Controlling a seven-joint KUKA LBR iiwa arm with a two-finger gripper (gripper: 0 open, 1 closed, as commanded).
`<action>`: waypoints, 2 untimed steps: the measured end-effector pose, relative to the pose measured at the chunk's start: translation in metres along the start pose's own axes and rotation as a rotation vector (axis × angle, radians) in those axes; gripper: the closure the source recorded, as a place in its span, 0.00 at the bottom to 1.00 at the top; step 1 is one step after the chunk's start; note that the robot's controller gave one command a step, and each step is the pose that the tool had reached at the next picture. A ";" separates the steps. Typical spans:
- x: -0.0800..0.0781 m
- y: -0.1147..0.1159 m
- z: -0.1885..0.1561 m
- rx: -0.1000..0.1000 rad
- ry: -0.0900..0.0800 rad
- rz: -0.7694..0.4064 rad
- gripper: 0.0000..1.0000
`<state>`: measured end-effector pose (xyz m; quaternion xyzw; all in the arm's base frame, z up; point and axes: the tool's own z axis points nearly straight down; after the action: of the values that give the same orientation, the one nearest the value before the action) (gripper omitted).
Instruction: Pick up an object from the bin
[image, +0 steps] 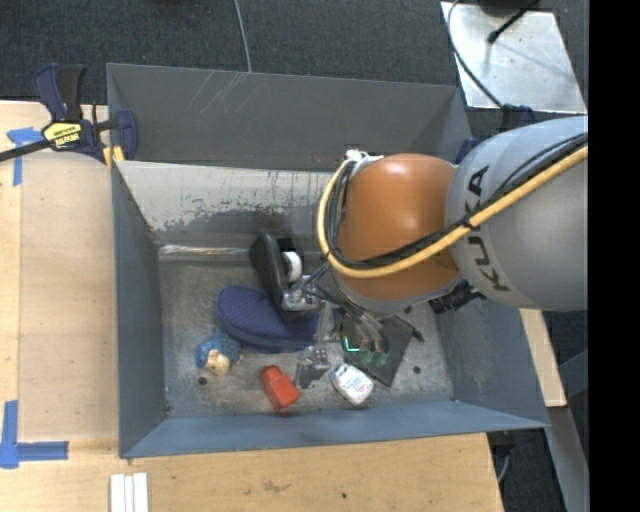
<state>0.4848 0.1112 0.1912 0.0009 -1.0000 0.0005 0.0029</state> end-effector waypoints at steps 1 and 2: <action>-0.036 -0.014 0.093 -0.012 -0.020 0.244 0.00; -0.039 -0.017 0.095 -0.012 -0.035 0.250 1.00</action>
Offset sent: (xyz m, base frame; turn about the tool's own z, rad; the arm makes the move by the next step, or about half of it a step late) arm 0.0334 -0.0211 -0.1123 0.2541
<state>0.5233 0.0942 0.0965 -0.1239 -0.9922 -0.0052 -0.0145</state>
